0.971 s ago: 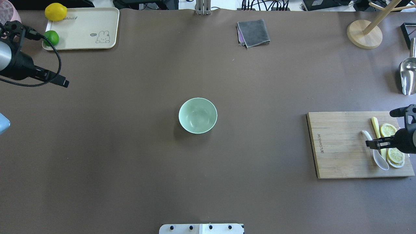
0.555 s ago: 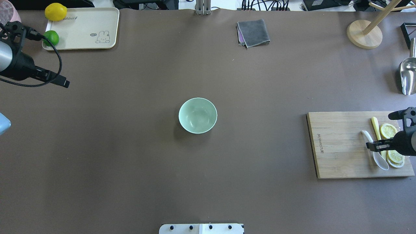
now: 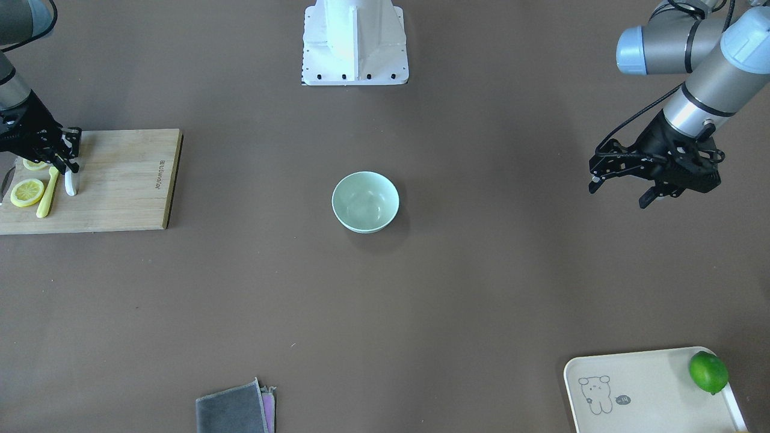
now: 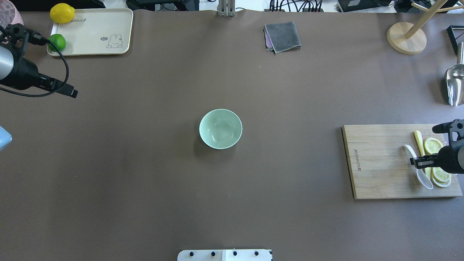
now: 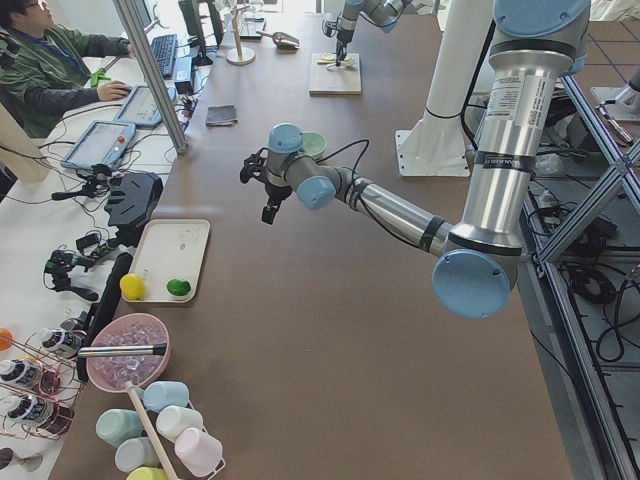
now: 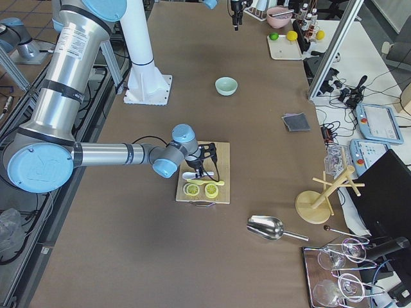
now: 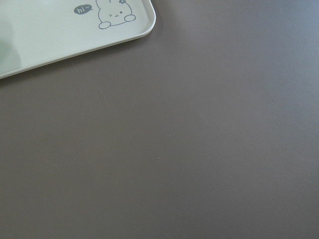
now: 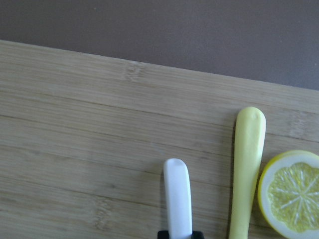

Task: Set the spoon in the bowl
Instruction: 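Lift the white spoon with the right gripper and carry it to the bowl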

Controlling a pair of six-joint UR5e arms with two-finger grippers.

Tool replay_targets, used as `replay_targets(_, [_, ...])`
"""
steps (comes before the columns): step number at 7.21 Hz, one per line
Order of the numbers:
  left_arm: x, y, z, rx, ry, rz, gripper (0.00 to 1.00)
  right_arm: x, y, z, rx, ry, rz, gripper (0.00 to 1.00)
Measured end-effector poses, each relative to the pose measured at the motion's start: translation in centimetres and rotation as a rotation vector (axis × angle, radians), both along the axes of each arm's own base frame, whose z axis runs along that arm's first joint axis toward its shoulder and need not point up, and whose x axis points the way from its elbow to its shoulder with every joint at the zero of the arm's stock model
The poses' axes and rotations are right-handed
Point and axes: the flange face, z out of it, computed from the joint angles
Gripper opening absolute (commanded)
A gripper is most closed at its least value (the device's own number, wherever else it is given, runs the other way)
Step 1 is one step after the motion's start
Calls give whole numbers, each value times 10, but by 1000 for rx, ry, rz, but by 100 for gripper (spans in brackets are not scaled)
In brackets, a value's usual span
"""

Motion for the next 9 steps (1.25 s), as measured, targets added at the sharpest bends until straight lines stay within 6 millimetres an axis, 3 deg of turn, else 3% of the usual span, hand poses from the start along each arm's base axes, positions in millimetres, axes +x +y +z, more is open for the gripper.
replay_targets(3, [0,1,0,0,2,0,99,-11,-10,-37,-14,-75,48,0])
replay_targets(5, [0,1,0,4,6,-1,99,-36,-35,-82,-117,-156,175,0])
replay_targets(6, [-1,1,0,5,7,-1,99,-58,-52,-124,-196,-178,264,0])
replay_targets(7, [-1,2,1,4,7,-1,99,-95,-67,-174,-276,-173,363,0])
replay_targets(9, [-1,2,4,0,5,-1,99,-196,-65,-289,-389,-123,525,0])
